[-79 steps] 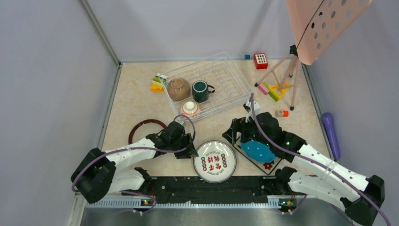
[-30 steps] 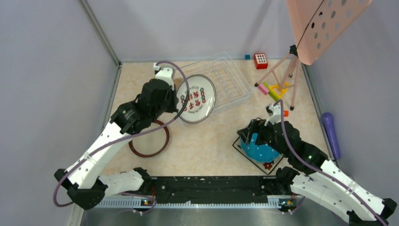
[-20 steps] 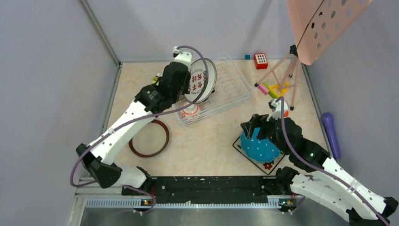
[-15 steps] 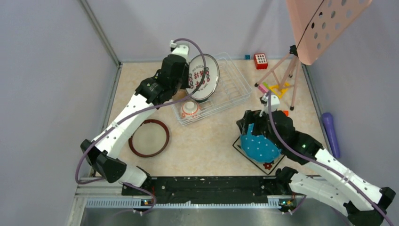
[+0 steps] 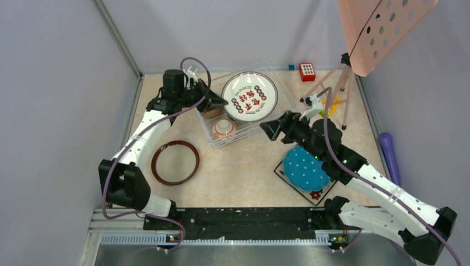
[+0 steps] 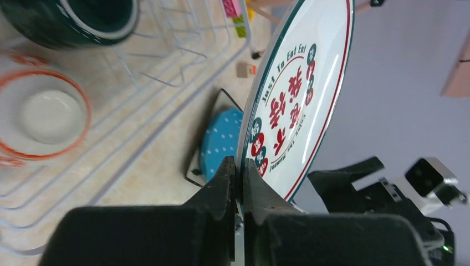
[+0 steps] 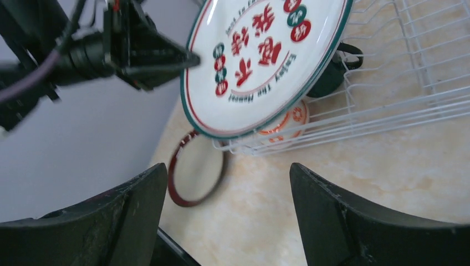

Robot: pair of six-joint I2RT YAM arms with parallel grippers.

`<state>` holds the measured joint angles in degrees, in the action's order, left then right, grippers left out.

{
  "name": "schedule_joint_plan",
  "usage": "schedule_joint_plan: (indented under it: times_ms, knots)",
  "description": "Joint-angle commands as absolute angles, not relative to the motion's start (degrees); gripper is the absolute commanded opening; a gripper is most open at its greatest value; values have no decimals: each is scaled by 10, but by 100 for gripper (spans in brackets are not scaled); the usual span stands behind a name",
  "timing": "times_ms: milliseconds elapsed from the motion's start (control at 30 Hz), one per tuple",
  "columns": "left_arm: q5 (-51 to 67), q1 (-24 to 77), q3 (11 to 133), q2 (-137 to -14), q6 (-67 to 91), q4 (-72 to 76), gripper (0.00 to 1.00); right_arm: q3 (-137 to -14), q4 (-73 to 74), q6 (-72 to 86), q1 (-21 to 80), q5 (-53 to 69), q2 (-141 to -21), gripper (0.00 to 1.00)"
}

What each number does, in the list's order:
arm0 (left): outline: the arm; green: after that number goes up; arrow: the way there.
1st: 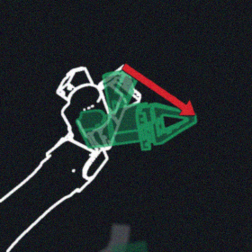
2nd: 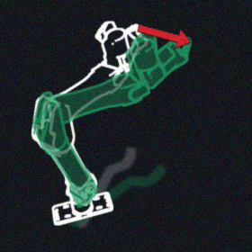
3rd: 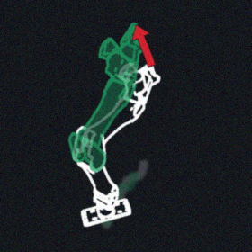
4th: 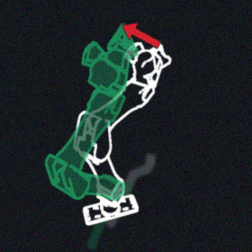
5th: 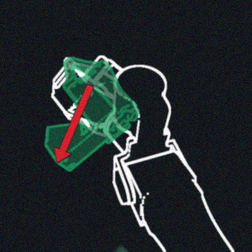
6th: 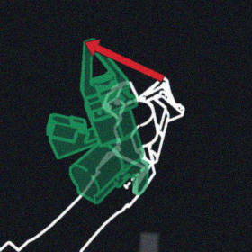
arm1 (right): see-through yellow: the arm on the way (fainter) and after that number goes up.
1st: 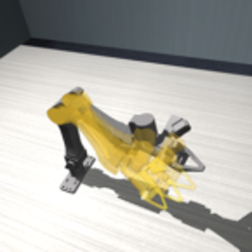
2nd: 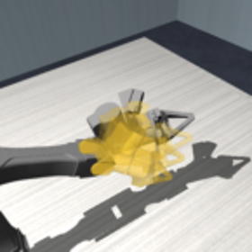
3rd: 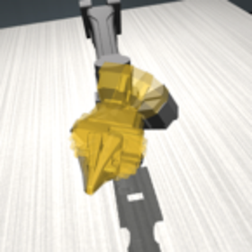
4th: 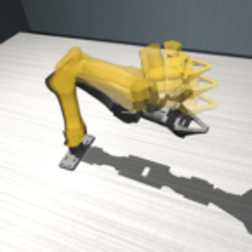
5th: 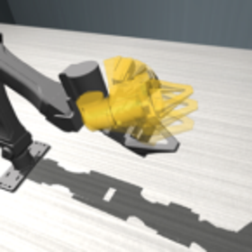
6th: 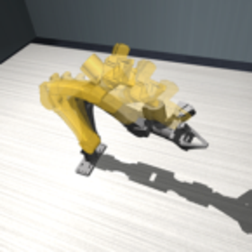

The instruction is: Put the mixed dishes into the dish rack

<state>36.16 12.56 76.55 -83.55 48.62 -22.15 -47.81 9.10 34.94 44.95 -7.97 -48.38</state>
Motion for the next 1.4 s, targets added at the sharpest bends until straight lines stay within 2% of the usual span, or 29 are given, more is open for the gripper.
schedule_joint_plan:
  times_ms: [0,200,433,600,733,800,933,1000,1167,1233,1367]
  knots:
    - [515,127,739,-818,612,-38,0,-507,-4,545,445,-141,-517,78]
    - [518,127,728,-807,613,-37,0,-543,63,628,444,-240,-559,74]
    - [515,127,713,-796,601,-45,0,-530,6,640,445,-221,-584,67]
    - [479,128,708,-785,559,-60,0,-536,17,647,445,-231,-586,43]
    - [449,130,705,-777,531,-72,0,-540,26,649,445,-238,-589,18]
    - [440,131,703,-776,522,-72,0,-543,35,651,444,-245,-593,2]
    - [420,132,711,-781,491,-95,0,-551,59,659,443,-268,-599,0]
    - [410,132,724,-789,470,-122,5,-557,73,659,441,-281,-604,0]
    - [321,123,819,-826,361,-280,33,-608,151,649,433,-313,-634,0]
    - [297,107,831,-830,353,-287,46,-649,204,655,429,-317,-660,0]
    - [279,75,827,-832,350,-248,64,-718,286,665,426,-307,-706,0]
